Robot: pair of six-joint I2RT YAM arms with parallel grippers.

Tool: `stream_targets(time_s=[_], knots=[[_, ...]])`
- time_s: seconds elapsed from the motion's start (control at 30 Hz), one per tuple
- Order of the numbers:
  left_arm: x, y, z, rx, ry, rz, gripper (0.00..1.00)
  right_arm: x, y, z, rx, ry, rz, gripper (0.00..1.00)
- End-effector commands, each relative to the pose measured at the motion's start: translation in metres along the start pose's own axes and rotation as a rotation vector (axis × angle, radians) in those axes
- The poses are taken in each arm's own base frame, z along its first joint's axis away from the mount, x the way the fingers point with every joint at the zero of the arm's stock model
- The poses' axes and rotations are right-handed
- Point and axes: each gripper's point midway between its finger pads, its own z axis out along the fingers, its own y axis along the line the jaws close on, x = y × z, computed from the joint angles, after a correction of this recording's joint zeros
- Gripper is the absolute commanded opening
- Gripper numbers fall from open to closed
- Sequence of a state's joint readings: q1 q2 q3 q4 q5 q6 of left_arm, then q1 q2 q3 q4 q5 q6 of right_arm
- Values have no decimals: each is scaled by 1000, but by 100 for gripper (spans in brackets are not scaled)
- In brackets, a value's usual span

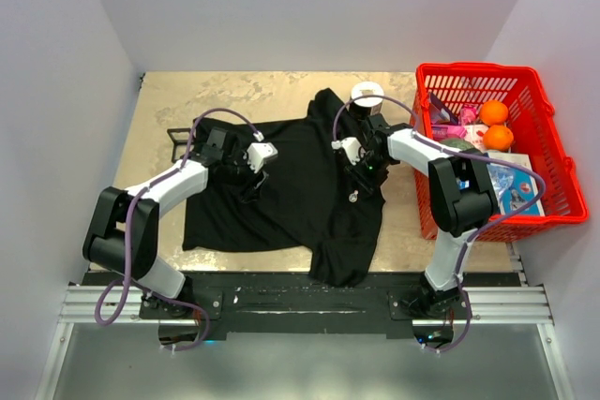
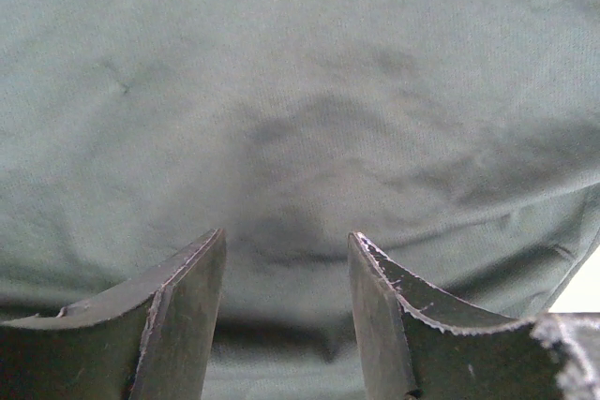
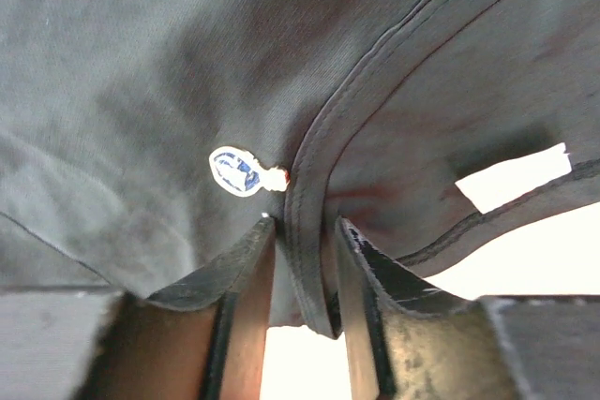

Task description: Remove the brooch from the garment

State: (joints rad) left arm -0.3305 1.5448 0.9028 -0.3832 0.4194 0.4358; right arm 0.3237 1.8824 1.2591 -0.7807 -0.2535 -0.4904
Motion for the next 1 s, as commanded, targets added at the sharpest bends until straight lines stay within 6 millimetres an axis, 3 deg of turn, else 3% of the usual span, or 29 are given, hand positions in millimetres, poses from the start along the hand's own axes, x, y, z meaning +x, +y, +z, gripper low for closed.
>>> stream_targets(time_s=[0.0, 0.43, 0.53, 0.63, 0.67, 0.77, 0.9, 0.97], knots=[[-22, -1, 0, 20, -58, 1, 59, -6, 8, -16, -28, -19, -20, 29], [-34, -1, 3, 34, -99, -39, 59, -29, 26, -43, -70, -108, -14, 11], [-43, -4, -1, 42, -133, -67, 59, -36, 40, -47, -78, -121, -42, 10], [-49, -9, -5, 62, -158, -95, 59, -46, 68, -49, -88, -128, -108, 9], [-49, -10, -5, 62, -159, -100, 59, -51, 84, -46, -99, -125, -148, 9], [-46, -9, -5, 56, -150, -98, 59, -58, 101, -39, -78, -106, -195, 9], [-44, -8, -7, 45, -143, -90, 59, -68, 106, -31, -75, -98, -195, 26], [-44, -8, -10, 36, -144, -85, 59, -68, 106, -27, -71, -88, -188, 26]])
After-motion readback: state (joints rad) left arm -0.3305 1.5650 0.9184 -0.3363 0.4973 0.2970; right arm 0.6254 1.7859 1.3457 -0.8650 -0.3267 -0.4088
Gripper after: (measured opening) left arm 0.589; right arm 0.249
